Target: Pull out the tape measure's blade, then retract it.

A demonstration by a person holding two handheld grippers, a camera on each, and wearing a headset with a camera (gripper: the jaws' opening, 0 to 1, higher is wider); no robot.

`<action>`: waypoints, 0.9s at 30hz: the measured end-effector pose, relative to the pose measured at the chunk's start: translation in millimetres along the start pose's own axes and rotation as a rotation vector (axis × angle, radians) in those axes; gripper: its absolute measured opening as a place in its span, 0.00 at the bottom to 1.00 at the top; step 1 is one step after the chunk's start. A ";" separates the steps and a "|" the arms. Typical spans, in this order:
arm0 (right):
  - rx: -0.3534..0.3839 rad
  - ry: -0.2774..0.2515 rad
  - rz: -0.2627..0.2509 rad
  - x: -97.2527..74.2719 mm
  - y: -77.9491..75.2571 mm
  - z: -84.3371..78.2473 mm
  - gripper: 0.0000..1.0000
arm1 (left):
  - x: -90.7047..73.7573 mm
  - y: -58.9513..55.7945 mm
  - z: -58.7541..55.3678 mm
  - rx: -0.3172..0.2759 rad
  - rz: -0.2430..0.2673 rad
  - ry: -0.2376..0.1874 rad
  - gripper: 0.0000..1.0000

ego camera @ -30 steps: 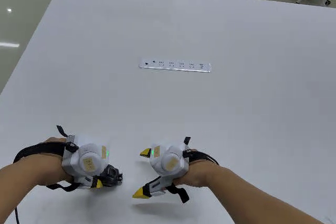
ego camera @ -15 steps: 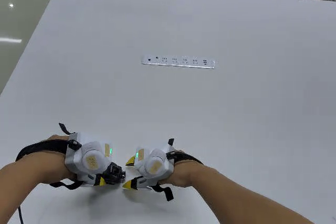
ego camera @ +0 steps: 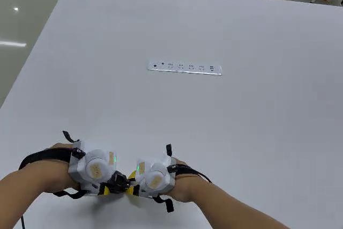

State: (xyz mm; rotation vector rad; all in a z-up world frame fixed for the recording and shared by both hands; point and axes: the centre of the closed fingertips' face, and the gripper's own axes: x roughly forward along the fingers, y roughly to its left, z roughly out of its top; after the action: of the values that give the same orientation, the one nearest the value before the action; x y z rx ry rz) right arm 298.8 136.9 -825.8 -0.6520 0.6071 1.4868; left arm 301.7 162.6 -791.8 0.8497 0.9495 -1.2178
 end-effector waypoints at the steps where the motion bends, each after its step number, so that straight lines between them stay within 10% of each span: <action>1: 0.001 0.000 0.000 -0.1 0.3 -0.2 0.11 | -0.1 0.0 0.0 0.001 -0.001 -0.003 0.32; 27: 0.052 0.021 0.060 -6.0 2.5 -6.7 0.14 | -1.1 0.3 0.7 -0.017 -0.003 -0.005 0.33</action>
State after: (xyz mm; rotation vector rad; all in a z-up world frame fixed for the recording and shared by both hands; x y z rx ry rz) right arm 296.4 127.8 -826.2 -0.6147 0.6848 1.5169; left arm 301.9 162.4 -790.5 0.8315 0.9557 -1.2127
